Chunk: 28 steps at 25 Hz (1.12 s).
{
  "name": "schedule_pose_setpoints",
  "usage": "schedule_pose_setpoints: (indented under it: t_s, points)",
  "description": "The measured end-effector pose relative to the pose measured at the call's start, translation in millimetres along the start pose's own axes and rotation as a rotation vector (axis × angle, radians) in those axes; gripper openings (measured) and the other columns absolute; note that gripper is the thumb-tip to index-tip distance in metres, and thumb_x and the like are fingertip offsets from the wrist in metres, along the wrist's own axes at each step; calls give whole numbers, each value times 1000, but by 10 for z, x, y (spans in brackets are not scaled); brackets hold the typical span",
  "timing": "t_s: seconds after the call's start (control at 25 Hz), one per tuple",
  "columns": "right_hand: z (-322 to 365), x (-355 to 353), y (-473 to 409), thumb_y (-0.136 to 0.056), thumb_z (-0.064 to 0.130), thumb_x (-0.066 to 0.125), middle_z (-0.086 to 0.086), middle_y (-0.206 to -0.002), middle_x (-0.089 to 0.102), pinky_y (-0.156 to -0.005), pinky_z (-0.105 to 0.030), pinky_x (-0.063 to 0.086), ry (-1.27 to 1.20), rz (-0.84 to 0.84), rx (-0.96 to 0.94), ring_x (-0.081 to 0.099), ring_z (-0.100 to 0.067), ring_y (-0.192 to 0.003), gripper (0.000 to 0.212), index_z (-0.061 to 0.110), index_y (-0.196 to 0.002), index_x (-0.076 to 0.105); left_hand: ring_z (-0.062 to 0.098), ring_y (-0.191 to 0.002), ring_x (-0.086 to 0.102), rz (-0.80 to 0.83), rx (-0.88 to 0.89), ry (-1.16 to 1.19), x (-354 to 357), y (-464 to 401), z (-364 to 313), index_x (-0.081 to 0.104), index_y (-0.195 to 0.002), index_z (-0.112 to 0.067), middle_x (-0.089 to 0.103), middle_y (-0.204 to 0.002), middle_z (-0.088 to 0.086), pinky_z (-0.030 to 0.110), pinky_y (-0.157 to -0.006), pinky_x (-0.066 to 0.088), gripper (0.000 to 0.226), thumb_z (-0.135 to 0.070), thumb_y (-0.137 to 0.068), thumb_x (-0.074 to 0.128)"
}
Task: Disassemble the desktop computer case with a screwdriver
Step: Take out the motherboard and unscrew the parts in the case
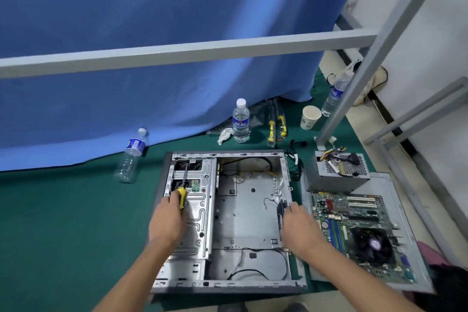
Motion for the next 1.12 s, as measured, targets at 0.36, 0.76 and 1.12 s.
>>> schedule_pose_setpoints:
  t_s: [0.36,0.76,1.12]
  points:
    - [904,-364,213,-87,52,62,11,-133,43,-92,-25,48,-782,158,-82,54,-2,-111,69,36,-147,30,27,-77,69,494,-235,1275,-10,11,-619,57,-118,-8,65,-91,15,43,-68,61,33,2,-88,67]
    - [1112,-652,53,-95,19,51,9,-129,48,-100,-30,43,-790,-180,-73,51,-10,-117,51,37,-140,36,8,-67,67,798,-57,1219,-36,110,-1085,54,-86,-14,66,-65,-5,33,-68,56,25,-34,-90,68]
    - [774,-734,-72,-92,38,63,3,-89,69,-68,-27,49,-1089,-151,96,62,-7,-69,13,41,-104,65,19,-109,57,304,295,302,-173,-392,-481,59,-120,-19,59,-118,0,32,-95,46,28,-35,-97,60]
Point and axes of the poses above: each hand's wrist, its own y-axis away from the middle knuckle, its own x-axis out of the palm, z = x × y, the point moved 7 cm from there along -y, towards the middle knuckle
